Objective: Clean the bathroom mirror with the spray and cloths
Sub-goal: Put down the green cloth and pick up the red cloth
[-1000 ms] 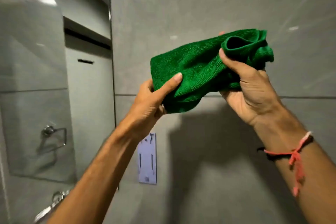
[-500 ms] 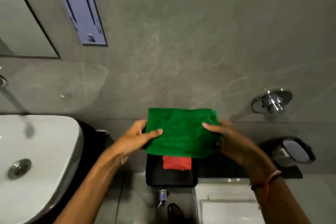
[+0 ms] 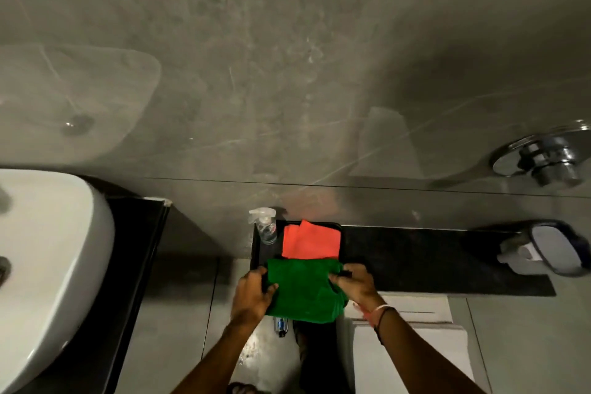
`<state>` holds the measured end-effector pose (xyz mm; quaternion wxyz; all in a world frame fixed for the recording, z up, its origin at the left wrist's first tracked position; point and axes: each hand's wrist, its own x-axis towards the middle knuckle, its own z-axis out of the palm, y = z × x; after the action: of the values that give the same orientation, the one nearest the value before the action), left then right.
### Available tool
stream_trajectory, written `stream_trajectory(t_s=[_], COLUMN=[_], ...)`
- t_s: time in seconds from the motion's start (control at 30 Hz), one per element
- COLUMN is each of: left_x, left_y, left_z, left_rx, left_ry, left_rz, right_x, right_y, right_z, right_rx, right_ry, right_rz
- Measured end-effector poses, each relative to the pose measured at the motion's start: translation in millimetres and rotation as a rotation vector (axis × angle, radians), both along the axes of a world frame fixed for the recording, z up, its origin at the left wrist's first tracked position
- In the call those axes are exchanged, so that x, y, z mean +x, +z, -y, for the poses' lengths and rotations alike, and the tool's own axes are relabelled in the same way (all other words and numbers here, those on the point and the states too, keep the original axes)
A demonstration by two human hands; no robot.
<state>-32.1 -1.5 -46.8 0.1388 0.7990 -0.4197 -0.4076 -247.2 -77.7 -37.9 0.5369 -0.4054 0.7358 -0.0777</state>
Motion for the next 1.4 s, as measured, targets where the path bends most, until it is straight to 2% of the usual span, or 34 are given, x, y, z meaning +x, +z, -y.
stream_trajectory(t_s=[0.13, 0.27, 0.4, 0.5, 0.67, 0.73, 0.8, 0.83, 0.9, 1.0, 1.1, 1.17, 1.27, 1.3, 1.33, 1.37, 1.4], left_x=[25, 66, 97, 111, 119, 123, 127, 130, 127, 117, 112, 123, 152, 168, 186, 199, 209], left_y=[-6, 1, 2, 9, 50, 87, 132, 160, 211, 300, 364, 416, 500, 525, 559, 596, 617], left_z=[0, 5, 2, 2, 12, 19, 27, 28, 32, 30, 24, 18, 7, 6, 6, 5, 1], left_rx=[-0.126, -0.209, -0.284, -0.319, -0.434, -0.528, -0.66, -0.758, -0.917, -1.101, -1.125, -1.266, -1.528, -1.588, -1.681, -1.747, -1.849], left_ry=[-0.162, -0.262, -0.324, -0.321, -0.279, -0.256, -0.269, -0.269, -0.202, 0.058, 0.318, 0.306, 0.351, 0.361, 0.375, 0.425, 0.395], left_rz=[0.583, 0.825, 0.929, 0.962, 0.975, 0.95, 0.802, 0.659, 0.231, -0.454, -1.123, -1.281, -1.328, -1.294, -1.158, -1.108, -1.058], right_x=[12, 35, 54, 59, 56, 53, 53, 58, 74, 116, 178, 229, 281, 290, 304, 313, 314], right_y=[-8, -14, -21, -4, 76, 128, 192, 229, 294, 384, 455, 511, 583, 604, 631, 658, 674], right_z=[20, 41, 54, 55, 48, 49, 47, 48, 50, 48, 48, 42, 26, 24, 26, 27, 29], right_rx=[-0.101, -0.076, -0.069, -0.144, -0.395, -0.499, -0.543, -0.607, -0.734, -0.997, -1.297, -1.512, -1.832, -1.923, -2.084, -2.218, -2.291], right_ry=[0.041, 0.079, 0.069, 0.118, 0.412, 0.539, 0.686, 0.754, 0.84, 1.101, 1.241, 1.223, 1.167, 1.097, 1.028, 0.962, 0.83], right_rz=[-0.119, -0.211, -0.27, -0.334, -0.474, -0.425, -0.22, -0.158, -0.06, -0.054, 0.025, 0.008, -0.05, -0.029, -0.015, -0.054, -0.007])
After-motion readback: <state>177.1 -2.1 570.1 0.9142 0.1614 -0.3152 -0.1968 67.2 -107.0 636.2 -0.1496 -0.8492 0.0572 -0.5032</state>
